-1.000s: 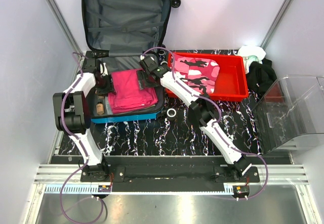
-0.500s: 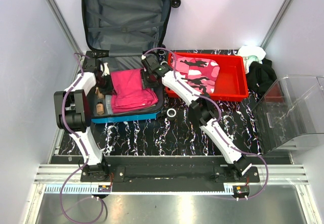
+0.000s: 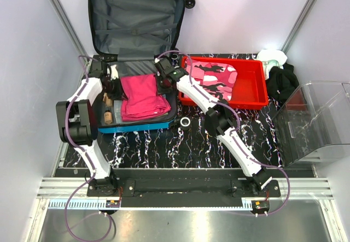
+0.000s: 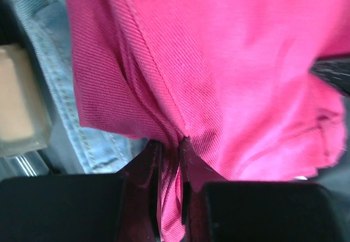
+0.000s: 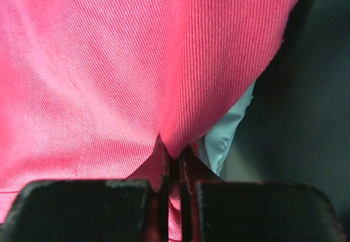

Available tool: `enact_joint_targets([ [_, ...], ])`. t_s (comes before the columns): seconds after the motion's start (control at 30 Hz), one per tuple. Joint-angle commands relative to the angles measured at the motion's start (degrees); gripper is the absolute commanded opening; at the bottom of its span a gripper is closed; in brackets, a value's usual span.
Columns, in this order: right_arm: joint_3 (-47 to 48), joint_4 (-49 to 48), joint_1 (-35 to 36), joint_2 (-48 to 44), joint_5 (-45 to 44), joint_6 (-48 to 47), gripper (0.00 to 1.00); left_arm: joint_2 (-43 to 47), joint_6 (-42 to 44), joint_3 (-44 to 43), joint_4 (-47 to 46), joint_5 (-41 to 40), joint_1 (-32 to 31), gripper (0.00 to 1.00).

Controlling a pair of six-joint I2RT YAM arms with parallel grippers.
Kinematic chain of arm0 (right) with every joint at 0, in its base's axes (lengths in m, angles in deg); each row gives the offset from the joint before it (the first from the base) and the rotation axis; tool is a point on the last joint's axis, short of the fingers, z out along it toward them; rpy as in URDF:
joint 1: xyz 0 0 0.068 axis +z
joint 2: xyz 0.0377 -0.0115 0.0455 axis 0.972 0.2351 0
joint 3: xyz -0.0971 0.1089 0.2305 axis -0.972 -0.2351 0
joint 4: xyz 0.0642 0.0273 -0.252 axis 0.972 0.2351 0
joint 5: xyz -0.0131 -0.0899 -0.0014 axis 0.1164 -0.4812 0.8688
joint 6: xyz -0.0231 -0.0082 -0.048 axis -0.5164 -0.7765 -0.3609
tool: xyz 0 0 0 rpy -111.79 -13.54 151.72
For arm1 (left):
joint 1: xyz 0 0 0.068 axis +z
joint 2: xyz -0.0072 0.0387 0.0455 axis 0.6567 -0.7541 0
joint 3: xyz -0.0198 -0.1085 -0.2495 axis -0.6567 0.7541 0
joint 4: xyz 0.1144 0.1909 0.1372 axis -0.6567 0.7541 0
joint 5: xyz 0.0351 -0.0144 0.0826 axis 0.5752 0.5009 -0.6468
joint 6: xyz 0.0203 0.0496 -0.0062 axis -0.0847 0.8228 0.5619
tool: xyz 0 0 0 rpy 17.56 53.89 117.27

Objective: Open, take out, and arrange the luggage

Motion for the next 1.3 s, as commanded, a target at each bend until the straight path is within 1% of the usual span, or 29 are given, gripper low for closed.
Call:
enact_joint_targets([
  [0.0, 0.1, -2.3, 1.1, -7.7, 0.9, 0.0, 0.0, 5.1, -0.6, -4.6, 0.8, 8.9, -1.8, 0.0],
  [0.13, 0.0, -4.6, 1.1, -11.0, -1.0, -0.9, 0.0, 5.4, -0.6, -8.8, 3.0, 10.1, -1.6, 0.0],
  [0.33, 0.0, -6.3, 1.0, -14.1, -2.5, -2.0, 0.0, 5.4, -0.9, -11.2, 4.1, 10.1, -1.6, 0.0],
  [0.53, 1.0, -7.7, 0.3, -15.8, -2.5, -1.9, 0.0, 5.6, -1.7, -14.6, 4.8, 12.4, -1.7, 0.0],
  [0.63, 1.1, -8.2, 0.0, -17.0, -3.3, -2.4, 0.0, 5.5, -1.7, -17.0, 4.8, 13.2, -1.7, 0.0],
  [0.77, 0.9, -8.8, -1.2, -19.1, -3.3, -2.6, 0.0, 4.8, -2.9, -18.6, 2.5, 13.7, -2.5, 0.0],
  [0.9, 0.0, -8.7, -3.1, -21.4, -5.4, -3.2, 0.0, 2.9, -4.1, -21.3, 1.2, 13.4, -5.0, 0.0],
  [1.0, -1.4, -8.8, -5.7, -23.9, -5.5, -3.5, 0.0, 1.3, -4.5, -24.2, -0.4, 13.2, -9.0, 0.0],
  [1.07, -4.1, -8.7, -8.3, -26.6, -5.7, -3.9, 0.0, -0.8, -4.5, -27.1, -1.1, 12.5, -11.0, 0.0],
  [1.1, -5.5, -8.7, -9.1, -27.6, -6.0, -4.2, 0.0, -1.8, -4.8, -28.3, -1.4, 12.0, -13.1, 0.0],
  [1.13, -8.6, -8.8, -9.9, -28.8, -6.4, -4.6, 0.0, -3.0, -5.1, -29.6, -1.4, 11.6, -14.0, 0.0],
  [1.2, -12.1, -8.9, -12.8, -32.4, -6.9, -5.8, 0.0, -7.0, -6.4, -34.7, -1.4, 11.3, -17.3, 0.0],
  [1.27, -18.2, -9.4, -15.0, -36.0, -7.5, -7.0, 0.0, -9.8, -6.9, -39.9, -1.5, 10.2, -19.6, 0.0],
])
